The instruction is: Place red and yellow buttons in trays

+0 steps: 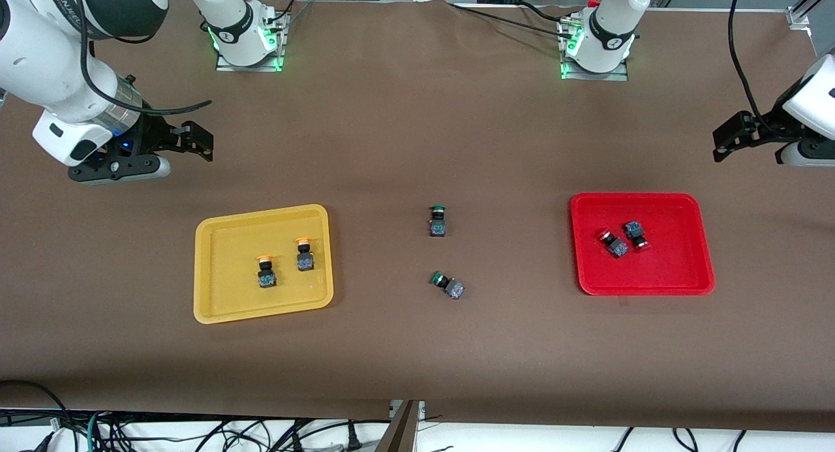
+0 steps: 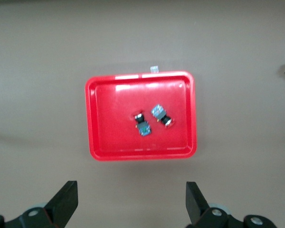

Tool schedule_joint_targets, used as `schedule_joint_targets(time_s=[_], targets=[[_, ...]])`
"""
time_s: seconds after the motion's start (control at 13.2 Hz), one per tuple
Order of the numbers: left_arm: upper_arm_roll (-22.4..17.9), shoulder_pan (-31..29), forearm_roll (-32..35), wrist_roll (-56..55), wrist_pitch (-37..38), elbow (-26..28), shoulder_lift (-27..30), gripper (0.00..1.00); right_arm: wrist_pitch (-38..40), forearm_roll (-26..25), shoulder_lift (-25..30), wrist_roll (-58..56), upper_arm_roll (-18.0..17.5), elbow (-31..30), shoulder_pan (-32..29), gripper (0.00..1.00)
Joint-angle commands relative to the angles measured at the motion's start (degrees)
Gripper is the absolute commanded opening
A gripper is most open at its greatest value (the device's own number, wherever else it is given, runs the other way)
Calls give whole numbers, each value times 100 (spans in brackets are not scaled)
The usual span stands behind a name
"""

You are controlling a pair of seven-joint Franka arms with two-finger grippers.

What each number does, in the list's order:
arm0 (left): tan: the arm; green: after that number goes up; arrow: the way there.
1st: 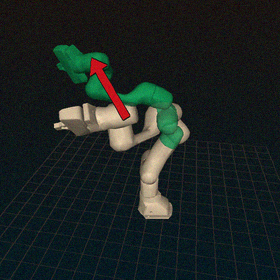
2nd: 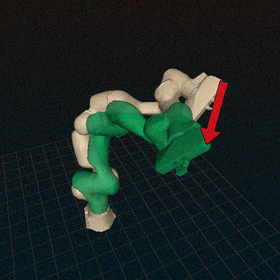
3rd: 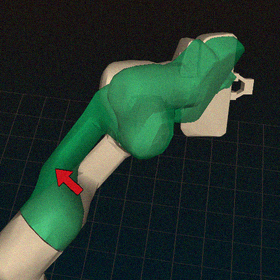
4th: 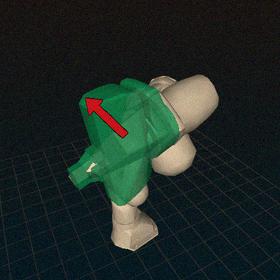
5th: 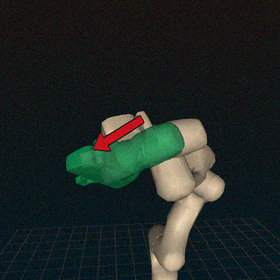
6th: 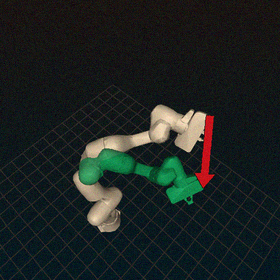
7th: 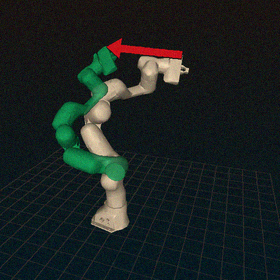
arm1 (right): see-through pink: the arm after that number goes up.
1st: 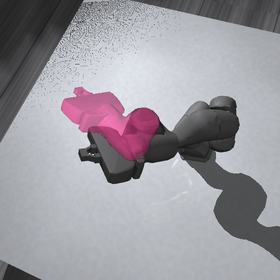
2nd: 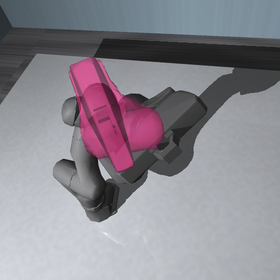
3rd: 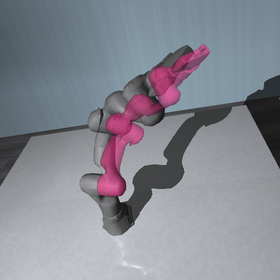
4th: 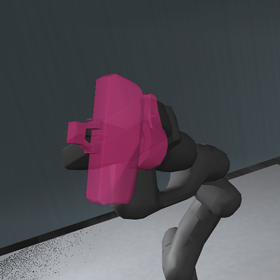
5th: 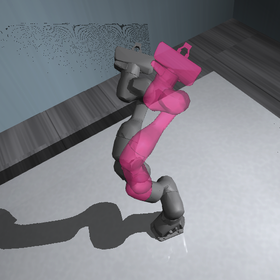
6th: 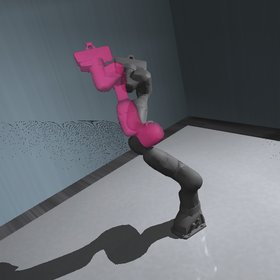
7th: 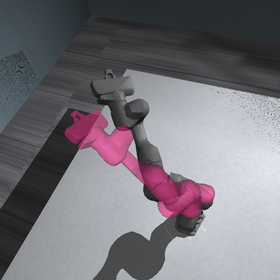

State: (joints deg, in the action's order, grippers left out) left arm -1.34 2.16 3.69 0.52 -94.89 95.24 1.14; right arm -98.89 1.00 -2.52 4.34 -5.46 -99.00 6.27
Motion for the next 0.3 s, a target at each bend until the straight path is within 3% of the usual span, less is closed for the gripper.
schedule_joint_targets(time_s=[0.0,0.23], targets=[[-103,-31,-61,123,-152,214,-26,100,-8,-91,24,-82,-78,12,-91,99],[-68,21,-61,106,-13,197,0,100,-8,-161,24,-74,-78,12,-91,99]])
